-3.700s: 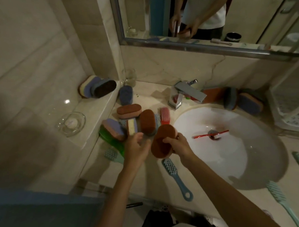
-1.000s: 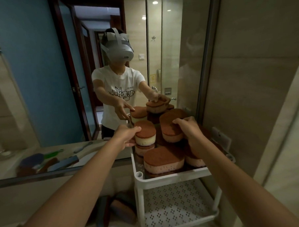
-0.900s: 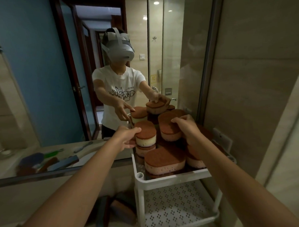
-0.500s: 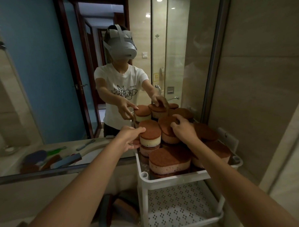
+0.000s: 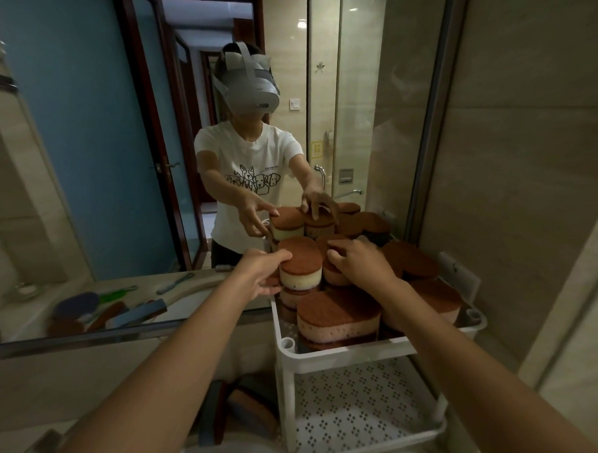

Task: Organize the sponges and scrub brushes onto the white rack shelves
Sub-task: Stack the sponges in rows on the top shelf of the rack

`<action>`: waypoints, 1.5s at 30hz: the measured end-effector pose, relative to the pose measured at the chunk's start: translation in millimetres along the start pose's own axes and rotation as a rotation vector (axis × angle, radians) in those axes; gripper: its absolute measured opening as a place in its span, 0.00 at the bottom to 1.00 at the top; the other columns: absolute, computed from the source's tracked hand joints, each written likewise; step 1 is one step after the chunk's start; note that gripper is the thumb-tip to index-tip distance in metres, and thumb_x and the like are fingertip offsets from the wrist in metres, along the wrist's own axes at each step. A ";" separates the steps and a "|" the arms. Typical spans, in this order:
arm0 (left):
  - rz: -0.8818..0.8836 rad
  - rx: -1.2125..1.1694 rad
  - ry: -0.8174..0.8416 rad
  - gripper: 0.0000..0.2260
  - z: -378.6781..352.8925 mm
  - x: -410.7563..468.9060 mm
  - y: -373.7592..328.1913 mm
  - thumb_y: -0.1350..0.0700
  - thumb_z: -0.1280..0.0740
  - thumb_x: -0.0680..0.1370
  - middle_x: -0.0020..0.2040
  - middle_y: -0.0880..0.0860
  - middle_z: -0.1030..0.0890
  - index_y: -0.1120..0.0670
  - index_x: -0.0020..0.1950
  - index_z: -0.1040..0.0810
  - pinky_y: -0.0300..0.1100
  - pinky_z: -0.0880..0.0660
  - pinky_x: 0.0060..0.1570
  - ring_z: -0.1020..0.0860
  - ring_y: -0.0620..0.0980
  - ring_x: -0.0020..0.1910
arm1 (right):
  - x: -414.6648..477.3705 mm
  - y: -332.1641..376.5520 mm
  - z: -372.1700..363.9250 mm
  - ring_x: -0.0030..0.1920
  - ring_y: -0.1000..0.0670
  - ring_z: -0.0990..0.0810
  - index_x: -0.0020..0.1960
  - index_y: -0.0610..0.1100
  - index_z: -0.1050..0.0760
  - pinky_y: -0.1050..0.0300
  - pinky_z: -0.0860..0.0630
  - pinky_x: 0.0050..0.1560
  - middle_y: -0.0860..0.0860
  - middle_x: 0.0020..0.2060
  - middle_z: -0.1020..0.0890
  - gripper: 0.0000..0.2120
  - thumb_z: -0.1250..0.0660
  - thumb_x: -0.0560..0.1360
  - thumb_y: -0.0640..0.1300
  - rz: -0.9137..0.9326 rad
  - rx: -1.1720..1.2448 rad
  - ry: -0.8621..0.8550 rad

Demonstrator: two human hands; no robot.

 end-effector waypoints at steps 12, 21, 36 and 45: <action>-0.114 0.108 -0.170 0.18 13.7 -19.4 -1.8 0.48 0.37 0.78 0.49 0.54 0.24 0.60 0.60 0.28 0.45 0.25 0.52 0.24 0.52 0.50 | -44.3 38.7 16.7 0.62 0.42 0.29 0.61 0.39 0.25 0.49 0.28 0.61 0.42 0.62 0.28 0.14 0.42 0.78 0.40 0.137 0.186 -0.235; -0.255 -0.021 -0.426 0.10 117.1 -105.3 94.4 0.61 0.39 0.78 0.28 0.49 0.23 0.54 0.38 0.25 0.31 0.29 0.27 0.26 0.39 0.22 | -148.1 137.2 -79.8 0.51 0.44 0.21 0.52 0.36 0.21 0.53 0.26 0.54 0.41 0.49 0.19 0.11 0.38 0.73 0.33 0.281 0.550 -0.181; 0.362 0.201 -0.602 0.10 381.8 -196.7 396.6 0.63 0.38 0.76 0.38 0.57 0.24 0.55 0.34 0.28 0.45 0.31 0.44 0.26 0.55 0.44 | -310.9 300.0 -375.2 0.59 0.42 0.23 0.62 0.38 0.27 0.52 0.26 0.61 0.42 0.61 0.22 0.14 0.43 0.79 0.42 0.059 0.304 0.854; 0.602 0.299 -0.870 0.38 463.4 -200.5 440.7 0.54 0.31 0.74 0.72 0.67 0.38 0.66 0.74 0.49 0.54 0.32 0.62 0.34 0.65 0.69 | -306.4 354.7 -443.4 0.45 0.49 0.24 0.53 0.40 0.31 0.62 0.27 0.40 0.45 0.47 0.24 0.13 0.33 0.74 0.46 -0.257 0.407 0.732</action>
Point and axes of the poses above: each hand's wrist, its own x-axis towards the middle knuckle, its own z-axis out of the back of the hand, y = z × x, the point moved 1 cm from there along x, towards the middle knuckle
